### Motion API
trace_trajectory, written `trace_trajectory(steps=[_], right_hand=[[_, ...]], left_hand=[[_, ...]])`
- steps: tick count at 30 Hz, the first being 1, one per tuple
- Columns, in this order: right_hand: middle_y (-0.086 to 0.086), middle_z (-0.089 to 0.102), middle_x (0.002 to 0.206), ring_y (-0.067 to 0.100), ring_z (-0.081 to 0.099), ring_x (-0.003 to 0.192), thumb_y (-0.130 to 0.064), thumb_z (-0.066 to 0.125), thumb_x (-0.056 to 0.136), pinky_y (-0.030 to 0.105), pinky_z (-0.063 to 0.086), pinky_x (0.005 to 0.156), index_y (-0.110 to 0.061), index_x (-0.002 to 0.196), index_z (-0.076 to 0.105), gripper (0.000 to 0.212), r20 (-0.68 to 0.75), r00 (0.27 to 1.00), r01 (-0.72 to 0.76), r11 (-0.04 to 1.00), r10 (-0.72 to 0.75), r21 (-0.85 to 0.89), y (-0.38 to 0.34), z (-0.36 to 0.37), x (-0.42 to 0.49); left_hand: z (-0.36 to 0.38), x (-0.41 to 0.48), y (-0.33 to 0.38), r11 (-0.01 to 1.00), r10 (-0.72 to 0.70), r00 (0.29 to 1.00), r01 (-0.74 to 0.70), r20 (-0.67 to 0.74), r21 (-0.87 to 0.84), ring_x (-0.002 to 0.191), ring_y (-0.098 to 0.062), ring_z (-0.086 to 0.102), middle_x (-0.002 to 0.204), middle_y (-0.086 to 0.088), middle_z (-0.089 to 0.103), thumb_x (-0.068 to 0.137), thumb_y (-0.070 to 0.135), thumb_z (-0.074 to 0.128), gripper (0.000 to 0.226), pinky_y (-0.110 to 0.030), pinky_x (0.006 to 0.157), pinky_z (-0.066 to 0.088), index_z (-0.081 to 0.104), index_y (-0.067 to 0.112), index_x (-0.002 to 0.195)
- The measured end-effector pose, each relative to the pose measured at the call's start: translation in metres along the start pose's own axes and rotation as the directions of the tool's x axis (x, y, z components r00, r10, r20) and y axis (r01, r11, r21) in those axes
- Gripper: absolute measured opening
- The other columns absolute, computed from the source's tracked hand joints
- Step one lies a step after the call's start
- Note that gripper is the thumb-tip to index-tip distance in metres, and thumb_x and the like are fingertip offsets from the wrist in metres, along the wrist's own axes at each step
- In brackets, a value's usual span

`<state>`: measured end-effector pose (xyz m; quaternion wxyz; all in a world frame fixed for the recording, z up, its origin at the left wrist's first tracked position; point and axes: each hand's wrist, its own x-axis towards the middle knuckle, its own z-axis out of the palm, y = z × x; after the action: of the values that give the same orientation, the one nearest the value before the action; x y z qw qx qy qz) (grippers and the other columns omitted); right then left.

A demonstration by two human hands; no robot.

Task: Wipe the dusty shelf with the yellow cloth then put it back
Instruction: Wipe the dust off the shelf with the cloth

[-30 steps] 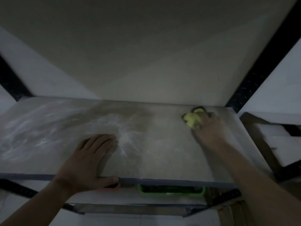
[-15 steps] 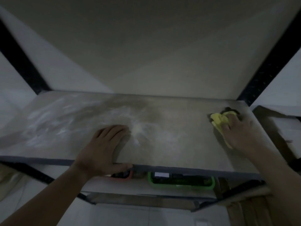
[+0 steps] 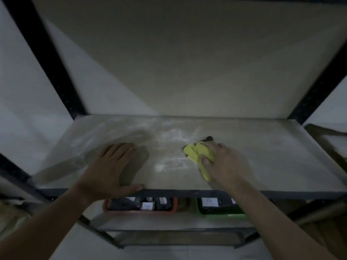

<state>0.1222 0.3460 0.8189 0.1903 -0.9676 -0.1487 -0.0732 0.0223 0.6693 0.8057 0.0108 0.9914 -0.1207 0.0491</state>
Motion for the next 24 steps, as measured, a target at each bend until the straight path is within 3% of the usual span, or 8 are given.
trace_trajectory(steps=[3, 5, 8, 10, 12, 15, 21, 24], right_hand=[[0.017, 0.067, 0.102, 0.037, 0.063, 0.087, -0.034, 0.057, 0.089, 0.04, 0.05, 0.076, -0.017, 0.126, 0.059, 0.041, -0.147, 0.988, -0.055, 0.998, 0.053, -0.01, 0.039, -0.021, 0.008], [0.026, 0.064, 0.1, 0.042, 0.061, 0.082, -0.034, 0.059, 0.085, 0.044, 0.05, 0.077, -0.011, 0.121, 0.061, 0.043, -0.236, 0.953, -0.213, 0.975, 0.192, -0.067, 0.08, -0.039, 0.01], [0.031, 0.052, 0.114, 0.045, 0.056, 0.094, -0.026, 0.064, 0.084, 0.047, 0.047, 0.089, -0.006, 0.121, 0.06, 0.042, -0.213, 0.87, -0.473, 0.875, 0.445, -0.106, 0.117, -0.043, 0.014], [0.032, 0.047, 0.124, 0.045, 0.05, 0.107, -0.029, 0.057, 0.09, 0.048, 0.041, 0.096, 0.001, 0.122, 0.055, 0.044, -0.193, 0.859, -0.508, 0.838, 0.475, -0.2, 0.114, -0.028, 0.018], [0.031, 0.043, 0.131, 0.043, 0.045, 0.116, -0.033, 0.05, 0.094, 0.047, 0.036, 0.1, 0.004, 0.125, 0.049, 0.048, -0.191, 0.884, -0.463, 0.852, 0.426, -0.244, 0.09, -0.011, 0.02], [0.02, 0.043, 0.132, 0.035, 0.044, 0.116, -0.04, 0.045, 0.093, 0.043, 0.036, 0.099, -0.011, 0.128, 0.046, 0.046, -0.124, 0.953, -0.3, 0.905, 0.275, -0.3, 0.027, 0.017, 0.019], [0.013, 0.041, 0.135, 0.031, 0.048, 0.116, -0.028, 0.047, 0.093, 0.036, 0.043, 0.094, -0.018, 0.128, 0.051, 0.037, 0.094, 0.995, 0.047, 0.997, -0.041, -0.066, -0.054, 0.053, 0.044], [0.021, 0.056, 0.121, 0.038, 0.058, 0.103, -0.023, 0.048, 0.087, 0.036, 0.045, 0.088, -0.01, 0.12, 0.061, 0.038, -0.081, 0.997, 0.018, 1.0, -0.018, 0.002, -0.01, 0.024, 0.064]], left_hand=[[0.005, 0.001, -0.005, 0.999, 0.032, 0.999, -0.032, 0.009, 0.004, 0.142, -0.033, 0.045, 0.157, -0.012, 0.045, 0.08, 0.091, 0.042, 0.112, -0.051, 0.12, 0.032, 0.045, 0.005, 0.152], [0.011, 0.0, -0.008, 0.999, 0.042, 0.999, -0.042, -0.026, -0.004, 0.139, -0.033, 0.048, 0.154, -0.013, 0.049, 0.081, 0.091, 0.043, 0.111, -0.05, 0.117, 0.035, 0.048, 0.004, 0.15], [0.018, 0.0, -0.011, 0.998, 0.033, 0.996, -0.038, -0.085, -0.059, 0.137, -0.031, 0.049, 0.151, -0.012, 0.051, 0.08, 0.091, 0.045, 0.111, -0.048, 0.116, 0.035, 0.049, 0.005, 0.149], [0.021, 0.0, -0.012, 0.996, 0.024, 0.995, -0.032, -0.092, -0.085, 0.136, -0.028, 0.049, 0.15, -0.008, 0.051, 0.077, 0.093, 0.046, 0.112, -0.042, 0.117, 0.032, 0.048, 0.008, 0.149], [0.021, 0.0, -0.013, 0.995, 0.028, 0.997, -0.035, -0.078, -0.093, 0.136, -0.025, 0.047, 0.15, -0.006, 0.05, 0.074, 0.095, 0.048, 0.113, -0.036, 0.116, 0.026, 0.048, 0.01, 0.149], [0.02, 0.001, -0.013, 0.994, 0.036, 0.998, -0.042, -0.06, -0.099, 0.137, -0.023, 0.044, 0.151, -0.003, 0.048, 0.072, 0.096, 0.051, 0.114, -0.032, 0.116, 0.021, 0.049, 0.012, 0.149], [0.016, 0.0, -0.01, 0.99, 0.025, 0.998, -0.033, -0.065, -0.139, 0.138, -0.021, 0.047, 0.151, -0.001, 0.049, 0.071, 0.093, 0.055, 0.111, -0.037, 0.116, 0.033, 0.051, 0.013, 0.148], [0.015, 0.0, -0.008, 0.988, 0.012, 0.997, -0.023, -0.077, -0.155, 0.136, -0.02, 0.047, 0.148, 0.002, 0.05, 0.069, 0.093, 0.057, 0.109, -0.037, 0.115, 0.034, 0.052, 0.016, 0.146]])
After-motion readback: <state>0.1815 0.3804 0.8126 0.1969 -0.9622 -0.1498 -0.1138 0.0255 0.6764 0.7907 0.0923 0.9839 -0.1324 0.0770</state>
